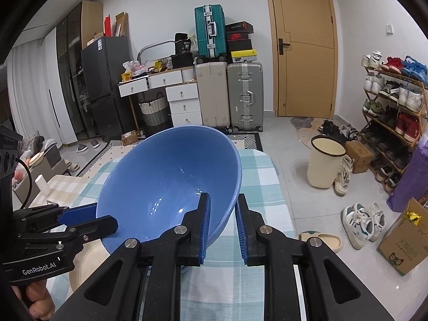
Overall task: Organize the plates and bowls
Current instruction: 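Carry the gripped blue bowls toward the cream plate stack with both tools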
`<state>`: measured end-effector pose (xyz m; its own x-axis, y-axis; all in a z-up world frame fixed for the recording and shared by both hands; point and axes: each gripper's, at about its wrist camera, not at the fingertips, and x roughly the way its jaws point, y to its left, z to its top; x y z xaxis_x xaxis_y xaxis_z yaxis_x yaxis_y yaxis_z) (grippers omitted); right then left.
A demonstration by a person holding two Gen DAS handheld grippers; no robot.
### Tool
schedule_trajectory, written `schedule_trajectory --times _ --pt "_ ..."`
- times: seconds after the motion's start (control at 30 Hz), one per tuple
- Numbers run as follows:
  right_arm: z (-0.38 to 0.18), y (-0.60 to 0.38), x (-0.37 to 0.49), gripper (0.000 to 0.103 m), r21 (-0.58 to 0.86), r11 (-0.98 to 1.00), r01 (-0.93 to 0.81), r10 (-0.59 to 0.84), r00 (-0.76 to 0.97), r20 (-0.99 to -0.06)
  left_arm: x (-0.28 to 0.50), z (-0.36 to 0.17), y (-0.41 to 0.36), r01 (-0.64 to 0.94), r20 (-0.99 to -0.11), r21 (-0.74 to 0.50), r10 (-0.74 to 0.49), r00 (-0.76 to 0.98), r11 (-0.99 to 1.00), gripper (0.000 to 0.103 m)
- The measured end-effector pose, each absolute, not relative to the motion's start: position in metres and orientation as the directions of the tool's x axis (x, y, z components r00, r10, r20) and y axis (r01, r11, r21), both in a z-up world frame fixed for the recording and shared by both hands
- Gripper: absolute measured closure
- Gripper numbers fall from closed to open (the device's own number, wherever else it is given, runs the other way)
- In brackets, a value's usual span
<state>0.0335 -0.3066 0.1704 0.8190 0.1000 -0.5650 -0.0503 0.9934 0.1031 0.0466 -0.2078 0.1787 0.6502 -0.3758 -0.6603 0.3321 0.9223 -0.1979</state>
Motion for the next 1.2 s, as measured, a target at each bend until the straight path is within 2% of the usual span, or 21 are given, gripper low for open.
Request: schedule_trajectory --times 0.43,1.2 --pt "0.143 -0.274 0.051 0.083 0.126 0.988 -0.094 0.151 0.783 -0.604 0.063 0.155 -0.177 0.278 -0.692 -0.185 -0.326 0.644 0.942 0.068" --pt "0.090 -0.261 0.075 0.083 0.137 0.986 -0.096 0.164 0.714 -0.680 0.095 0.093 -0.169 0.247 -0.748 -0.151 -0.274 0.605 0.957 0.068"
